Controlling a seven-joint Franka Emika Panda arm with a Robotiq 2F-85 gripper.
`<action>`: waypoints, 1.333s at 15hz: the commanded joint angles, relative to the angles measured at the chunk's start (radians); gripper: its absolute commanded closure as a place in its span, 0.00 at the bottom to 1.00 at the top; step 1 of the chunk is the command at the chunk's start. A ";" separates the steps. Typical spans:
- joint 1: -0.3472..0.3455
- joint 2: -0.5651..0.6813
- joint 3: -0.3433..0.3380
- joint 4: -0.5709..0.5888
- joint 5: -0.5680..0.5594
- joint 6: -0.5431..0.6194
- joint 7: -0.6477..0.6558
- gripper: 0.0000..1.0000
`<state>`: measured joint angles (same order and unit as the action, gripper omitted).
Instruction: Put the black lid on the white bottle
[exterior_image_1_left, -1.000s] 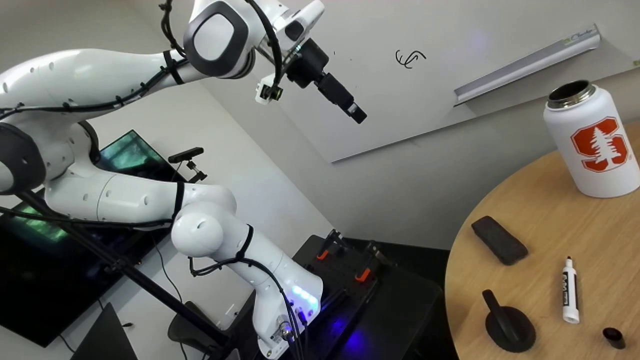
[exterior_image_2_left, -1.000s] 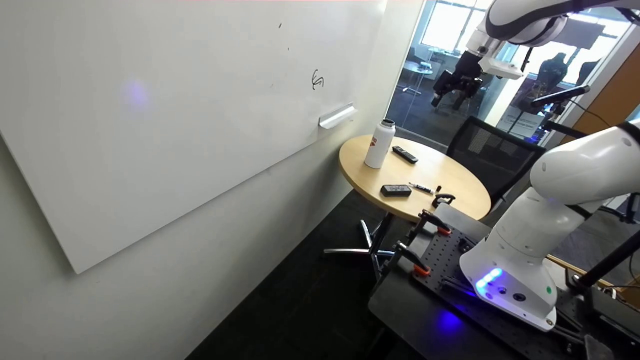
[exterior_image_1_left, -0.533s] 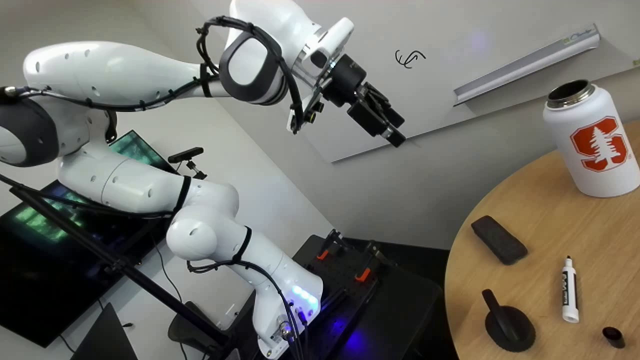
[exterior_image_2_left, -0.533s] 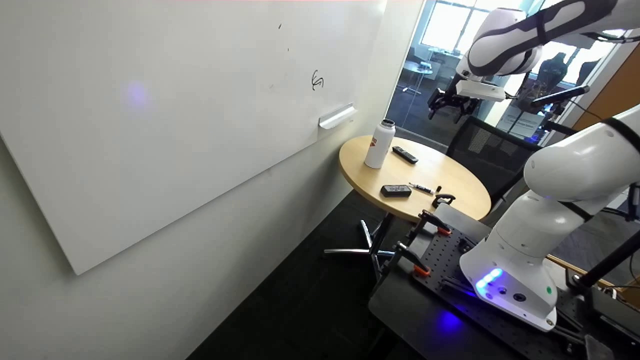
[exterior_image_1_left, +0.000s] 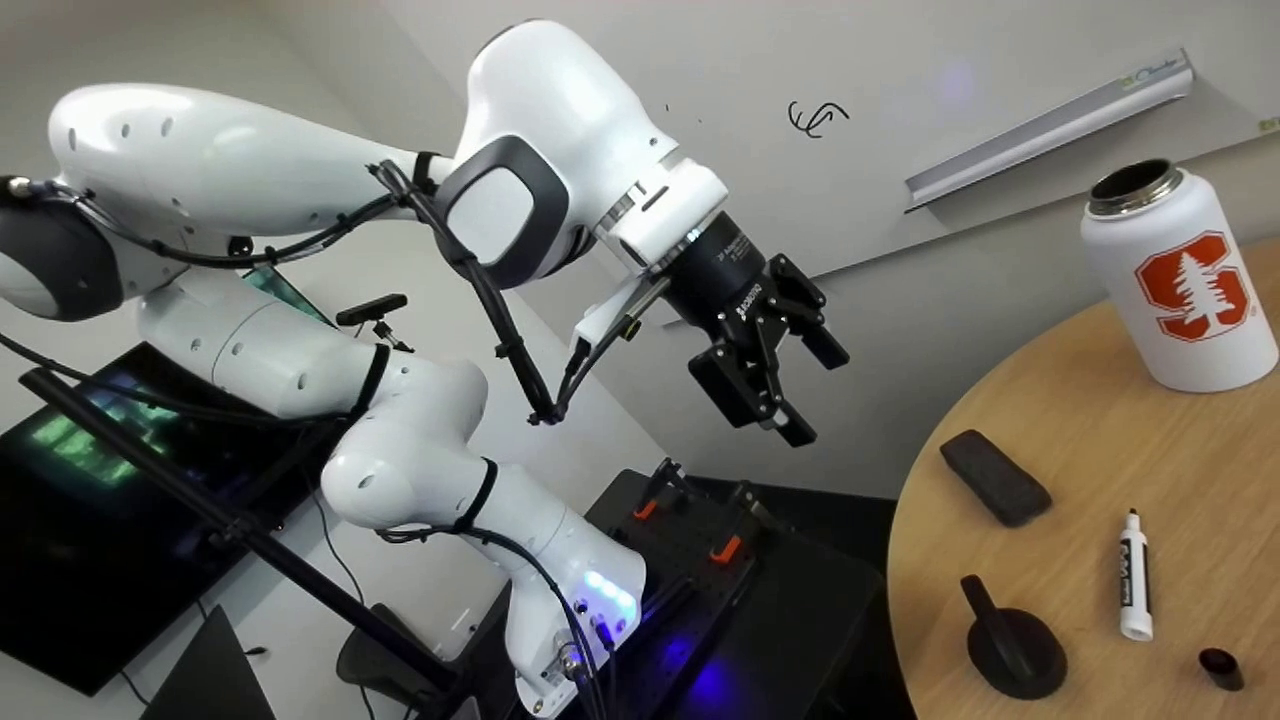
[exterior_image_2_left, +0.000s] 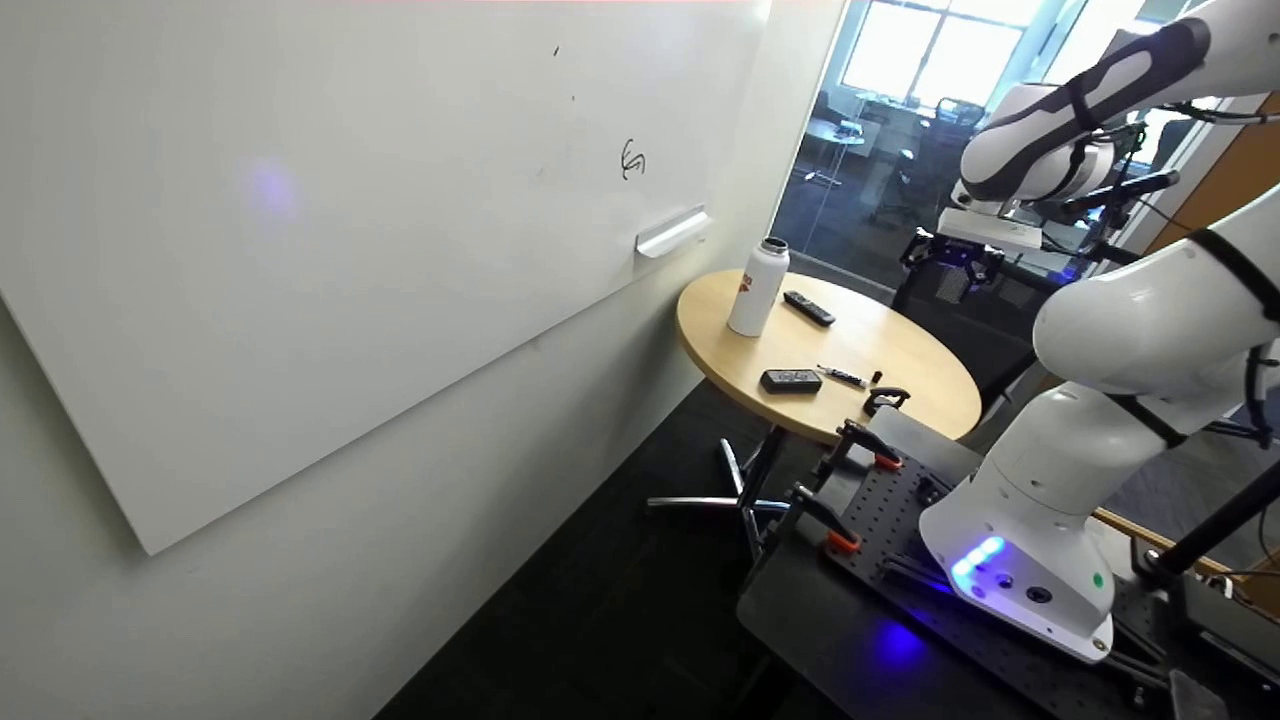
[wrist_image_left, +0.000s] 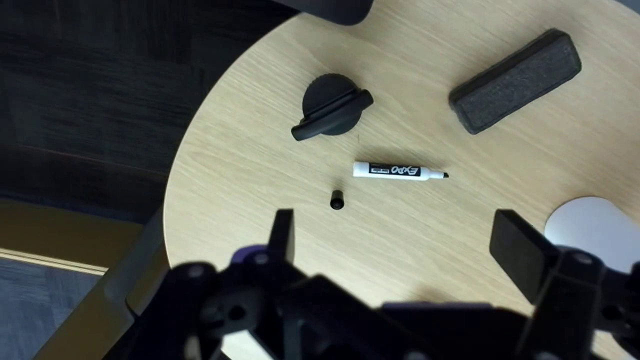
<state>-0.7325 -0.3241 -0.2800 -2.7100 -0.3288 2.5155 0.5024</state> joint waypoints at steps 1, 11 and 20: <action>-0.012 0.001 0.017 0.002 0.009 -0.001 -0.007 0.00; -0.077 0.173 -0.017 0.036 0.095 0.122 0.318 0.00; 0.014 0.361 -0.124 0.028 0.534 0.326 0.252 0.00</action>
<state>-0.7560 0.0354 -0.3684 -2.6827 0.1961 2.8413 0.7627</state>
